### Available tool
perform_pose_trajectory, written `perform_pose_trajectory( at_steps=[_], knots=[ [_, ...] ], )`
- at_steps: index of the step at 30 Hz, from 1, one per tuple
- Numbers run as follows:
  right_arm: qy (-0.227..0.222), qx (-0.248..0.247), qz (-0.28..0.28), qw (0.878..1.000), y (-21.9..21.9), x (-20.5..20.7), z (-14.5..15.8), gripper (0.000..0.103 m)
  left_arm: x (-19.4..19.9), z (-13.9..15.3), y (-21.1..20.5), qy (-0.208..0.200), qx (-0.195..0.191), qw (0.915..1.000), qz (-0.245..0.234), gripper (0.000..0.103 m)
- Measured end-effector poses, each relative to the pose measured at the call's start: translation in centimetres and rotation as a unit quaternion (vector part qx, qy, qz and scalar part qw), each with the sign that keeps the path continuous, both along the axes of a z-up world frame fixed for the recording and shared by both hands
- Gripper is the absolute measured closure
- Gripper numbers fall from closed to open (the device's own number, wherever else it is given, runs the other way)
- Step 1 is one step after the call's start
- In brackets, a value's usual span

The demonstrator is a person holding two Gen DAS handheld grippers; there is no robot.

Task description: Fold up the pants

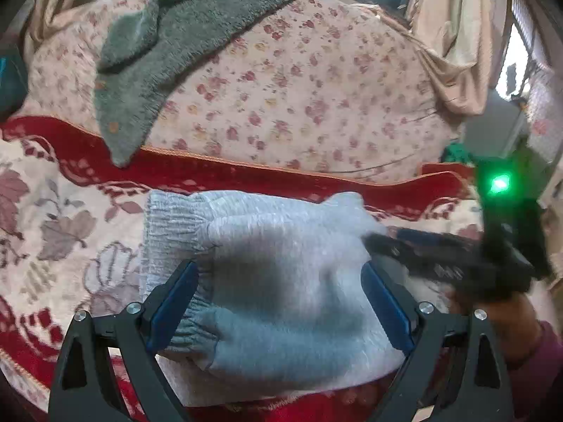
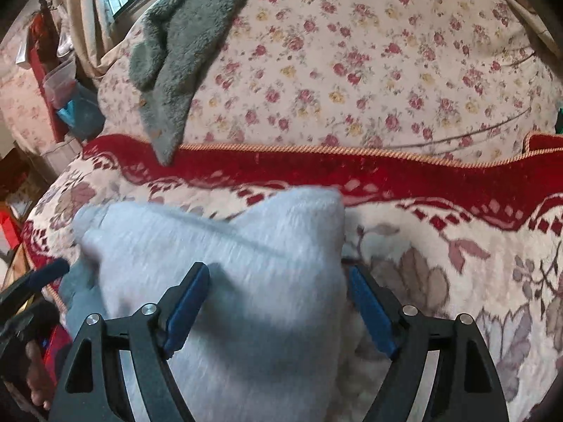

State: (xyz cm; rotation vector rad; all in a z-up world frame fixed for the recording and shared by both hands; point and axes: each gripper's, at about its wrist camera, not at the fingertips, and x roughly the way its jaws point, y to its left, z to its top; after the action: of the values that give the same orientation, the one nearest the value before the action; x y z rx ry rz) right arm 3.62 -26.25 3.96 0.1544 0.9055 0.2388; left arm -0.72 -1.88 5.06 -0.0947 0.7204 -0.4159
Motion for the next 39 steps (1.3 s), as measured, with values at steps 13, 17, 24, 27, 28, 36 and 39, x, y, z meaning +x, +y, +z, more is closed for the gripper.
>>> perform_pose_trajectory(
  at_steps=[13,17,24,27,28,36,39],
  knots=[
    [0.028,0.081,0.045,0.995,-2.4,-2.9,-1.0,0.006,0.8,-0.7,1.0,0.026,0.001,0.9992,0.032,0.002],
    [0.057,0.12,0.031,0.991,-4.1,-2.7,-2.6,0.005,1.9,-1.6,3.2,0.052,-0.019,0.9975,0.045,0.002],
    [0.104,0.188,0.024,0.976,-5.5,-1.6,-5.9,0.003,4.0,-4.3,6.7,0.111,-0.066,0.9895,0.064,0.0],
    [0.116,0.232,0.031,0.965,-5.8,-0.9,-7.0,0.002,5.1,-6.3,7.8,0.15,-0.104,0.9814,0.06,0.0],
    [0.12,0.247,0.038,0.961,-5.6,-0.5,-7.5,0.002,5.4,-7.1,7.9,0.164,-0.114,0.9783,0.055,0.0],
    [0.151,0.297,0.075,0.94,-4.3,1.6,-9.7,0.0,6.3,-10.7,8.2,0.178,-0.171,0.9686,0.031,0.0],
    [0.143,0.292,0.08,0.942,-3.6,1.9,-9.8,0.0,6.7,-11.9,8.7,0.184,-0.211,0.9597,0.024,0.0]
  ],
)
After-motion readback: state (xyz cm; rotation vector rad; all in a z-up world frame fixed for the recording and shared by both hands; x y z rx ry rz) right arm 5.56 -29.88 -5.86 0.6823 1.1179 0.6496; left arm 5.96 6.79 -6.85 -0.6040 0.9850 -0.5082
